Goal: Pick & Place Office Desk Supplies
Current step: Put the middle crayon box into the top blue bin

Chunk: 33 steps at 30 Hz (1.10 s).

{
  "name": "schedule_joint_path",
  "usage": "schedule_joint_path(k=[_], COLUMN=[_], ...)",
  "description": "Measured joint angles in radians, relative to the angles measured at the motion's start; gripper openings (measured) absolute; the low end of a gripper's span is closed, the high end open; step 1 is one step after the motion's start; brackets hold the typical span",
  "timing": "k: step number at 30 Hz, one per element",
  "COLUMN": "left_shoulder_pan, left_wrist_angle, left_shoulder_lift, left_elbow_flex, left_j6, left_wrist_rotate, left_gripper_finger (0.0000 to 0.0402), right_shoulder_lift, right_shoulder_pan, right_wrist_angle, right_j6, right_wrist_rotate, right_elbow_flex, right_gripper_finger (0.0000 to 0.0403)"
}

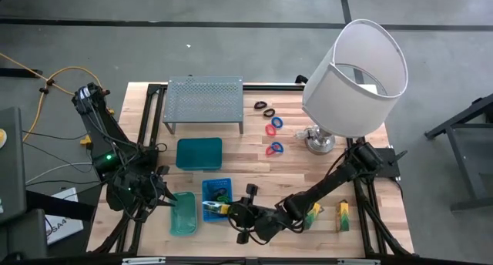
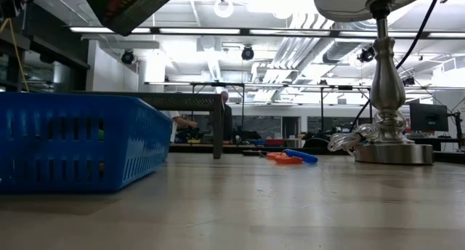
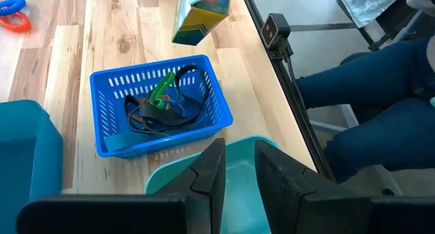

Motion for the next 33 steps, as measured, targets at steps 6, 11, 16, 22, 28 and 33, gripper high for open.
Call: schedule_joint_path(k=[6,11,16,22,28,33], left_shoulder_pan=[0.000,0.000,0.000,0.000,0.000,0.000], left_wrist_angle=[0.000,0.003,0.008,0.078,0.170,0.243], left_shoulder_lift=[0.000,0.000,0.000,0.000,0.000,0.000], left_elbow_flex=[0.000,0.000,0.000,0.000,0.000,0.000], left_j6=[0.044,0.105,0.105,0.105,0.105,0.105], left_wrist_rotate=[-0.007,-0.021,-0.022,-0.023,-0.027,-0.031], left_gripper_finger=[0.0074,0.0074,0.0074,0.0074,0.0074,0.0074], right_shoulder_lift=[0.000,0.000,0.000,0.000,0.000,0.000], right_shoulder_pan=[0.000,0.000,0.000,0.000,0.000,-0.001], right_wrist_angle=[0.000,0.000,0.000,0.000,0.006,0.006], right_j6=[0.000,0.000,0.000,0.000,0.000,0.000], right_wrist_rotate=[0.000,0.000,0.000,0.000,0.000,0.000], right_elbow_flex=[0.000,0.000,0.000,0.000,0.000,0.000], right_gripper_finger=[0.0098,0.0098,0.0098,0.0098,0.0098,0.0098])
